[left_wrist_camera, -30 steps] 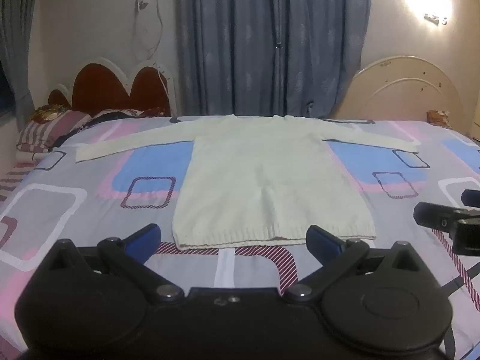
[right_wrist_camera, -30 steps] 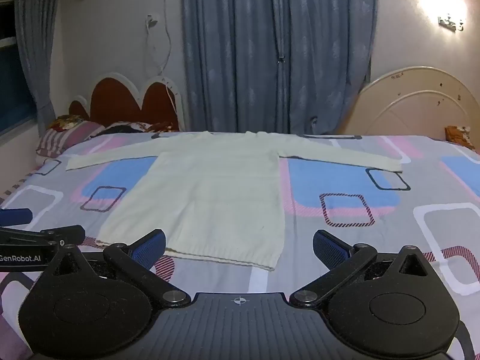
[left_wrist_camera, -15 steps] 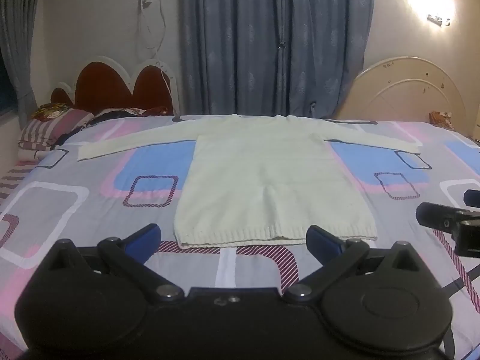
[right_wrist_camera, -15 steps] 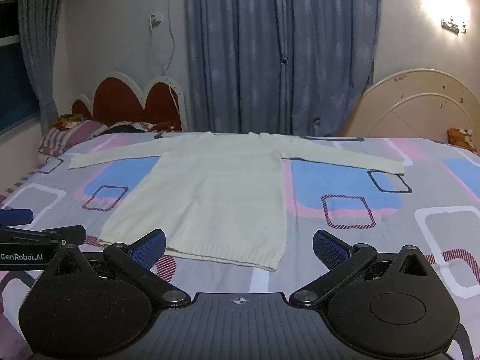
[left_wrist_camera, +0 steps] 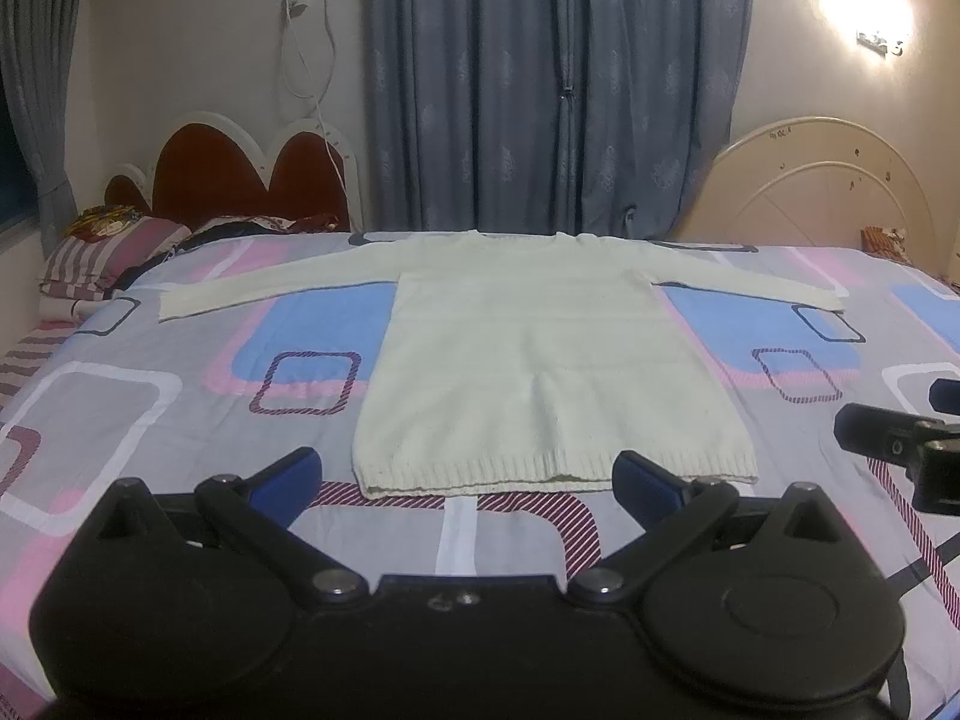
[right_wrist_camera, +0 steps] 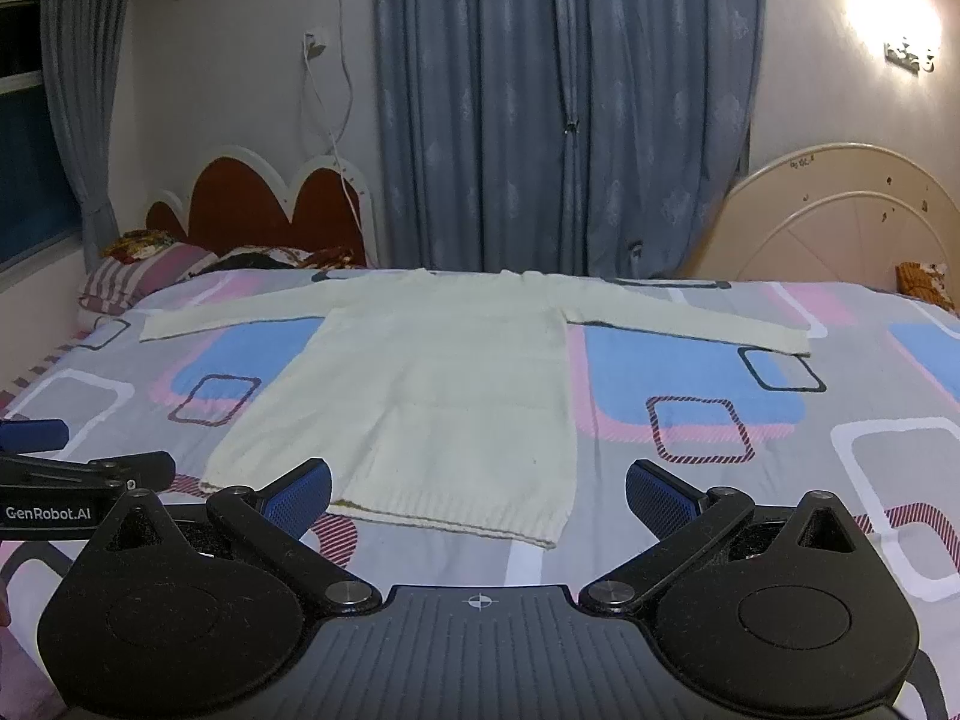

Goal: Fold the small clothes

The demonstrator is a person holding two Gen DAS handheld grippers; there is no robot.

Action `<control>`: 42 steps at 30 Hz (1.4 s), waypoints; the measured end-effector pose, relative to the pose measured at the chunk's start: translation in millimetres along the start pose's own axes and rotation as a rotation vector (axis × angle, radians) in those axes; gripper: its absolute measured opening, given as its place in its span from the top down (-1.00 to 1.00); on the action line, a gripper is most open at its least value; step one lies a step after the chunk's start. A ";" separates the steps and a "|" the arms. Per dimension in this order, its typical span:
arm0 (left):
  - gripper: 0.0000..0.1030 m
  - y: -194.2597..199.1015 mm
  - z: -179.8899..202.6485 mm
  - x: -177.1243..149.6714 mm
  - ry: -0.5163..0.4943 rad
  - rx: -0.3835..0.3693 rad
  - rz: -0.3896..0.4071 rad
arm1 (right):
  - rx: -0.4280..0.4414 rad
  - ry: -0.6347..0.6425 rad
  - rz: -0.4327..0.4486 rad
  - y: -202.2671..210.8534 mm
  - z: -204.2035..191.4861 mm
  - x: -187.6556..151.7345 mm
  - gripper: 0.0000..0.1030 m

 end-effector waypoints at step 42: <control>-1.00 -4.0 -2.0 -3.8 0.011 0.004 -0.011 | -0.002 0.000 0.001 1.5 -2.9 -1.2 -1.00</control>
Point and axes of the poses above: each gripper's, at about its wrist camera, not at the fingertips, and y roughly against the way its jaws point, z to its right, x to its top, the point moved 3 cm from there along -y, roughly the way its jaws point, and after that the axes turned 1 degree about -x, right-handed, at the moved point
